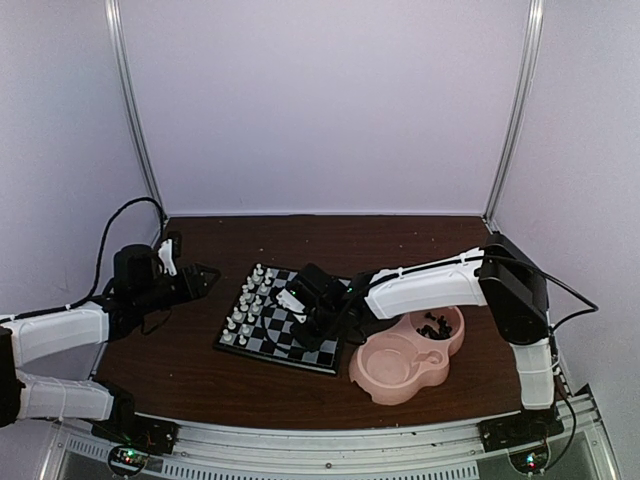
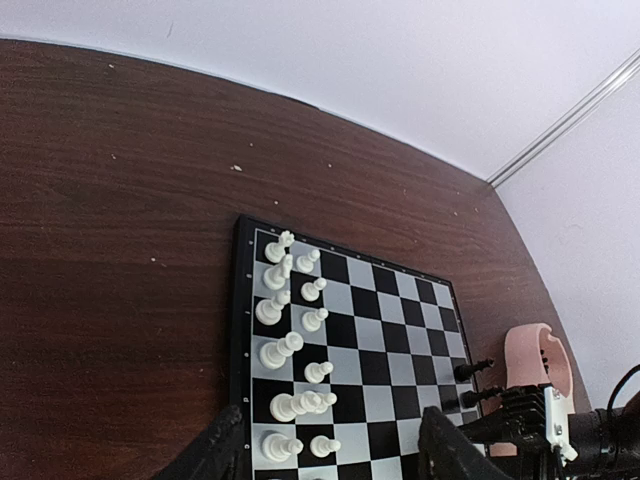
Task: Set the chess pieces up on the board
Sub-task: Place the rook on the chessboard.
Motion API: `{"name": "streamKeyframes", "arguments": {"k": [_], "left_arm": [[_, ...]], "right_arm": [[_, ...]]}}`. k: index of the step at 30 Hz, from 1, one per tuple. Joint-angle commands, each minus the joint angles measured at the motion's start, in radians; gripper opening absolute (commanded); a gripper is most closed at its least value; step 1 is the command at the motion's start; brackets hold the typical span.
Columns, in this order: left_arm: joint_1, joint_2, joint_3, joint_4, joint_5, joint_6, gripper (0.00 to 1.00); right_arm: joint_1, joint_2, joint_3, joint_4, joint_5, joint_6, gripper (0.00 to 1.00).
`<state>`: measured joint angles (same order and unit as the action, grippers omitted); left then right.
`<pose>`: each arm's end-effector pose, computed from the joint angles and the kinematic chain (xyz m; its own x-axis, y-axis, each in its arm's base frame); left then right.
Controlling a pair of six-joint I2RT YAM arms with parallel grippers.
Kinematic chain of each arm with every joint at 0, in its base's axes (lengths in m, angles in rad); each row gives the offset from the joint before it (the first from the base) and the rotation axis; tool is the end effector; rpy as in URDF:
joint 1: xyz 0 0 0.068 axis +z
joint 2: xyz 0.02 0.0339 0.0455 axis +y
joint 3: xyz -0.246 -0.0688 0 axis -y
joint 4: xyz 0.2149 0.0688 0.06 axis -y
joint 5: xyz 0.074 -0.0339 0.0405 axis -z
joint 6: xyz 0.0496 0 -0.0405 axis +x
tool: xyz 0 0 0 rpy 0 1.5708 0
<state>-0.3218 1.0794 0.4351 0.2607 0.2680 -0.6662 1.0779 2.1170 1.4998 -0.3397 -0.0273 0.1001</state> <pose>0.2091 -0.0835 0.2037 -0.6116 -0.4243 -0.6678 0.2035 0.7313 -0.6510 0.2018 0.3785 0.1472 -0.4736 -0.6706 -0.5709 -0.8450 0.5288 0.0798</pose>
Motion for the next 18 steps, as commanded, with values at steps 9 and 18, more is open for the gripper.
{"name": "streamKeyframes", "arguments": {"k": [9, 18], "left_arm": [[-0.041, 0.004, 0.045, 0.008, -0.007, 0.051, 0.6], [-0.069, 0.049, 0.083, -0.001, 0.039, 0.101, 0.6]], "right_arm": [[0.007, -0.06, -0.033, 0.041, -0.003, 0.019, 0.18], [0.007, -0.148, -0.139, 0.134, -0.022, 0.05, 0.16]]}}
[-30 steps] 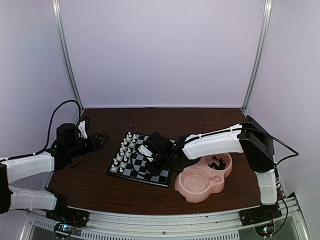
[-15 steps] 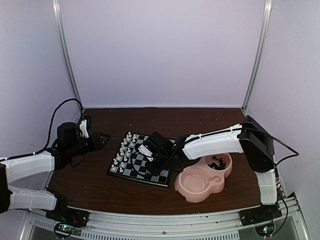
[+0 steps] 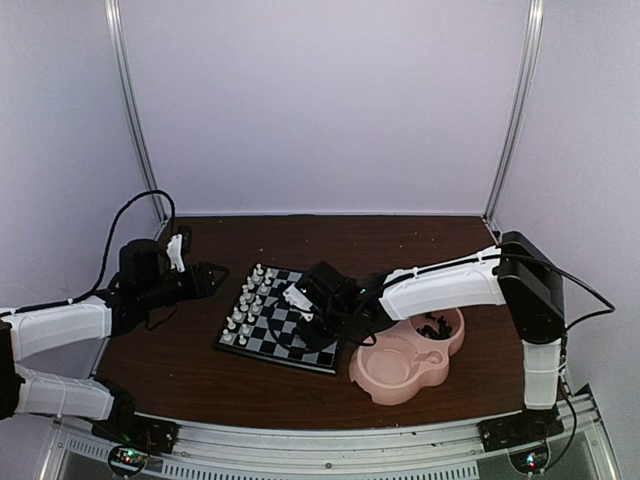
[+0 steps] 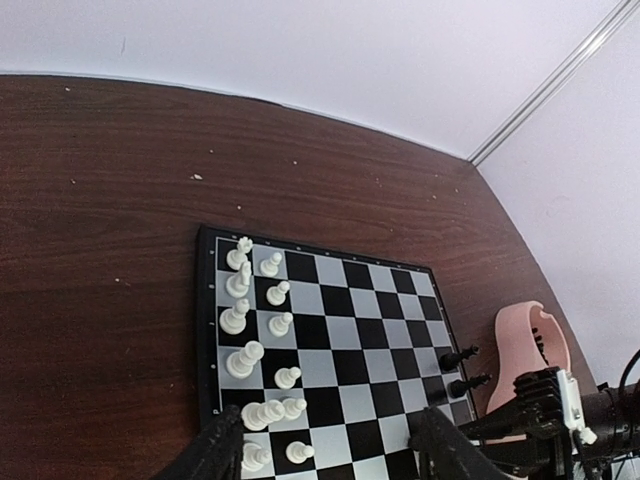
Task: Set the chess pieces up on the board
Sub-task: Place the rook on the chessboard, then pick up the rook from the chessboard.
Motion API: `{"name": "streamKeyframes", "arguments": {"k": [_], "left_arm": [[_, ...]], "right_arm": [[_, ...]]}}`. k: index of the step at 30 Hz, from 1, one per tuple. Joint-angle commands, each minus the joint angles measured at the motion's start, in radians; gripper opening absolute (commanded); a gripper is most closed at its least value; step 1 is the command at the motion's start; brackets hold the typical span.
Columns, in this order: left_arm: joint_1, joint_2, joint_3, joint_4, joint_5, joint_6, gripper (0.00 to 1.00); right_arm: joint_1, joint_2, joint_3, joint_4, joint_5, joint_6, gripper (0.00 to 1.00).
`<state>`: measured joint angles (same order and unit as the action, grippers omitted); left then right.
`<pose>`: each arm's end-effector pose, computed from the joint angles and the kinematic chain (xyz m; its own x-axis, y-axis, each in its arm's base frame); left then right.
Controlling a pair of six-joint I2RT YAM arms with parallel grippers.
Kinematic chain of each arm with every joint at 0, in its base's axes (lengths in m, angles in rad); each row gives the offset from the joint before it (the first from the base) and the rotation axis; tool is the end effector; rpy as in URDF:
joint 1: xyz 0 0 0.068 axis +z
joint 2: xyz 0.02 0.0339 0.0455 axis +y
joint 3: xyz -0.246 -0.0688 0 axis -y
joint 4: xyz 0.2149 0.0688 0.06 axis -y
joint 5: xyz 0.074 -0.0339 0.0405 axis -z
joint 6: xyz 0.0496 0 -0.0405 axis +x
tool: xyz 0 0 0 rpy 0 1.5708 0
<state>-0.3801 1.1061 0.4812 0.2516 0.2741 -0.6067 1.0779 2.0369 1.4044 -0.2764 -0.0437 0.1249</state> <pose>0.2109 -0.0987 0.2120 -0.6153 -0.3452 -0.7087 0.2926 0.7347 -0.6120 0.1946 0.3669 0.1571 -0.4816 -0.6336 -0.6055 -0.8394 0.5321 0.1108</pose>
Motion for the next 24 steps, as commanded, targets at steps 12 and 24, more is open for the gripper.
{"name": "streamKeyframes", "arguments": {"k": [12, 24], "left_arm": [[-0.051, 0.041, 0.067, -0.008, 0.056, 0.036, 0.6], [-0.051, 0.035, 0.068, -0.025, 0.036, 0.036, 0.6]], "right_arm": [[0.007, -0.013, -0.031, 0.092, -0.016, 0.03, 0.29], [0.007, 0.047, 0.019, 0.053, -0.068, 0.022, 0.3]]}}
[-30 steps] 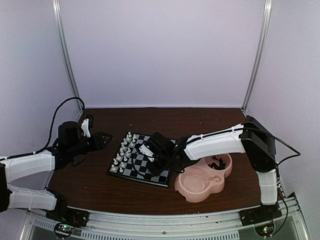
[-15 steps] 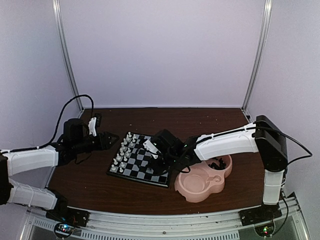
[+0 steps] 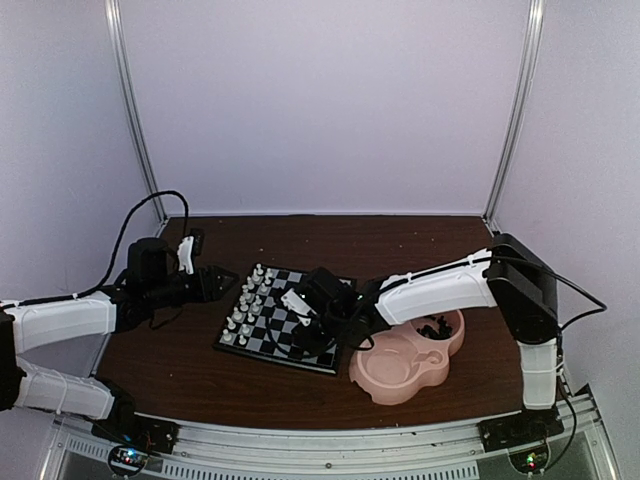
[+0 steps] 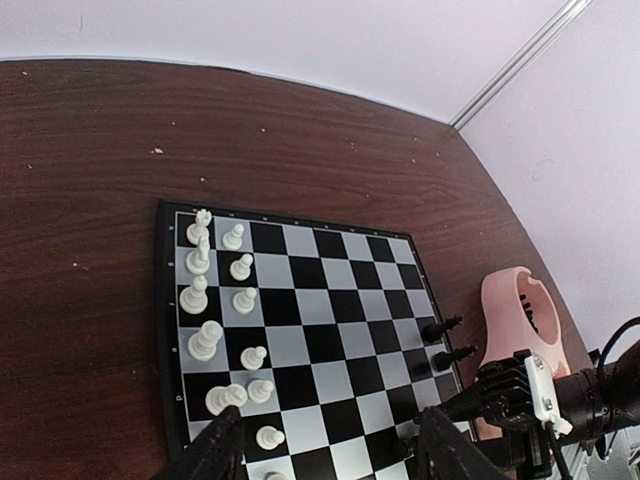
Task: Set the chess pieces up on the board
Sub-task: Pick up the rook from the chessboard.
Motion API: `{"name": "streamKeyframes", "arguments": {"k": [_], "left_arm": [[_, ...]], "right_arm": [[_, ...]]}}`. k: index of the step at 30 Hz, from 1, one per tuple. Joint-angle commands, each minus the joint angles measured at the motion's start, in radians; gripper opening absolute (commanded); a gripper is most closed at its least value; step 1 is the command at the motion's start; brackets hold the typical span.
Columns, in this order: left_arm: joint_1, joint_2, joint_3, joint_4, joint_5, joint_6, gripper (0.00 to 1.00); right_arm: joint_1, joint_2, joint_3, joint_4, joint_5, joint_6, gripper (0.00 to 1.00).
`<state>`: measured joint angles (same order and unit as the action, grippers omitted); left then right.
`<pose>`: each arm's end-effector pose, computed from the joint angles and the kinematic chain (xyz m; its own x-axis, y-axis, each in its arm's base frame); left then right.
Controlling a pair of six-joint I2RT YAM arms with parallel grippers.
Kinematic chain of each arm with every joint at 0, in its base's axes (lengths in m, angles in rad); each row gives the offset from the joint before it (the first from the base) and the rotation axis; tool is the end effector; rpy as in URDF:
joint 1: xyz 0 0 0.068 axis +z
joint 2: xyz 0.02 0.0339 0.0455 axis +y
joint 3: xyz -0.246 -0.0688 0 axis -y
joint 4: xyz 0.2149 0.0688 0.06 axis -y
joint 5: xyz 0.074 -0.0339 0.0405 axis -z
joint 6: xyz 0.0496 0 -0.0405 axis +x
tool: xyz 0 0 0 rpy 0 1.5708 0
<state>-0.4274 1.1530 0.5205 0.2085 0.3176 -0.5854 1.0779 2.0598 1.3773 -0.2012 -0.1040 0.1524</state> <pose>0.2114 -0.1133 0.2099 -0.6728 -0.2704 -0.6887 0.3372 0.7165 -0.6107 0.1934 0.3710 0.1463 -0.4993 -0.6105 -0.6148 -0.8413 0.5112 0.1756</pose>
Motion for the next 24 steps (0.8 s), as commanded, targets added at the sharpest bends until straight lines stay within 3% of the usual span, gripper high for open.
{"name": "streamKeyframes", "arguments": {"k": [1, 15, 24], "left_arm": [[-0.004, -0.013, 0.029, 0.017, -0.006, 0.014, 0.6], [-0.047, -0.002, 0.038, 0.035, 0.043, -0.055, 0.6], [-0.135, 0.051, 0.042, 0.099, 0.064, -0.081, 0.6]], "right_arm": [[0.007, 0.028, 0.05, -0.027, -0.004, -0.008, 0.3], [0.008, 0.055, 0.061, -0.026, -0.052, 0.0, 0.15], [0.008, -0.068, -0.075, 0.109, -0.002, 0.005, 0.1]]}}
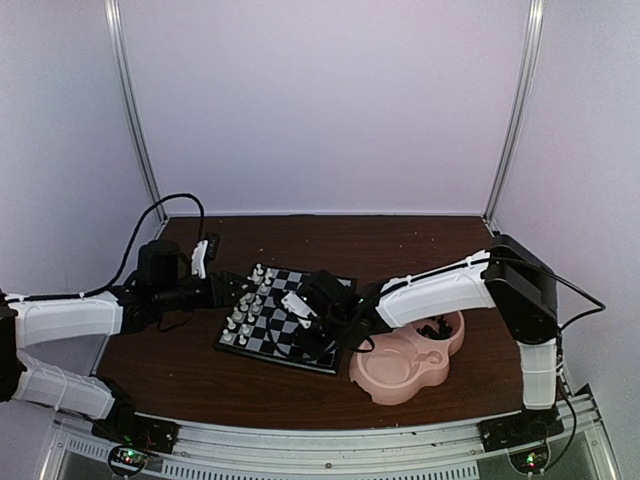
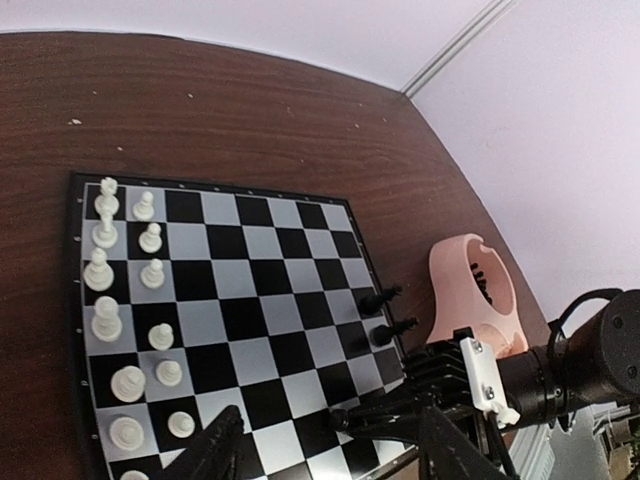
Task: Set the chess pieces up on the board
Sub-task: Pick up the rook from the chessboard, then pass from the right arm to the left
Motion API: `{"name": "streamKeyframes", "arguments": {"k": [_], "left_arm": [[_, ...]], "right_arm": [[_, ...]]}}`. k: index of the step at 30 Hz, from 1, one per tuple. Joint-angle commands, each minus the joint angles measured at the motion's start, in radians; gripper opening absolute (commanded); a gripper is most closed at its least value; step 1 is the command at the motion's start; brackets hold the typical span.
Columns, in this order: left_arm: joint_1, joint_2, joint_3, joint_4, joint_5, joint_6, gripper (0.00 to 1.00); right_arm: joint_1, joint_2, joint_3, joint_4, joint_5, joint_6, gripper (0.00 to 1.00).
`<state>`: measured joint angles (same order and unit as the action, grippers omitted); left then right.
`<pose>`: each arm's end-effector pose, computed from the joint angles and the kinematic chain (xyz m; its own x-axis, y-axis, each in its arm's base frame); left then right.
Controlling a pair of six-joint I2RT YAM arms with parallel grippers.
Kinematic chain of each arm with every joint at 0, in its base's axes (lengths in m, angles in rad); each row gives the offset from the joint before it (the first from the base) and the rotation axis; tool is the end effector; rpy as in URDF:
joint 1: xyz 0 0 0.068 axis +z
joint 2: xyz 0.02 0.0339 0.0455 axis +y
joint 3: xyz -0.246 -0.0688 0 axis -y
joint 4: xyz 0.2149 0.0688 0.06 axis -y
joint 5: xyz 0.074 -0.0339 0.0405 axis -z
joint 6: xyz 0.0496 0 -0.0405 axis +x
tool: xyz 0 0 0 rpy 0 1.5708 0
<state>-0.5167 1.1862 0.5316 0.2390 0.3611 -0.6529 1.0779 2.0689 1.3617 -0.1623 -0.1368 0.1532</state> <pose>0.2042 -0.1362 0.2097 -0.7303 -0.2387 -0.6401 0.3771 0.6404 -0.6691 0.1925 0.3726 0.1415 -0.4968 -0.6055 -0.6217 -0.8485 0.4894 0.2014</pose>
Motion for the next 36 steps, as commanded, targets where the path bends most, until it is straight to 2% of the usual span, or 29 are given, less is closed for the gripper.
{"name": "streamKeyframes", "arguments": {"k": [1, 14, 21, 26, 36], "left_arm": [[-0.058, 0.023, 0.033, 0.07, 0.019, -0.013, 0.6], [-0.093, 0.162, 0.058, 0.185, 0.156, -0.108, 0.62], [-0.155, 0.208, 0.084, 0.213, 0.188, -0.119, 0.63], [-0.168, 0.26, 0.098, 0.268, 0.25, -0.163, 0.57], [-0.202, 0.306, 0.145, 0.227, 0.279, -0.159, 0.54]], "right_arm": [[0.008, -0.091, -0.076, 0.089, 0.035, 0.004, 0.1], [0.008, -0.269, -0.268, 0.305, 0.032, 0.008, 0.1], [0.008, -0.325, -0.314, 0.34, 0.033, -0.01, 0.1], [0.016, -0.352, -0.337, 0.359, 0.035, -0.033, 0.11], [0.024, -0.366, -0.348, 0.366, 0.045, -0.055, 0.11]]}}
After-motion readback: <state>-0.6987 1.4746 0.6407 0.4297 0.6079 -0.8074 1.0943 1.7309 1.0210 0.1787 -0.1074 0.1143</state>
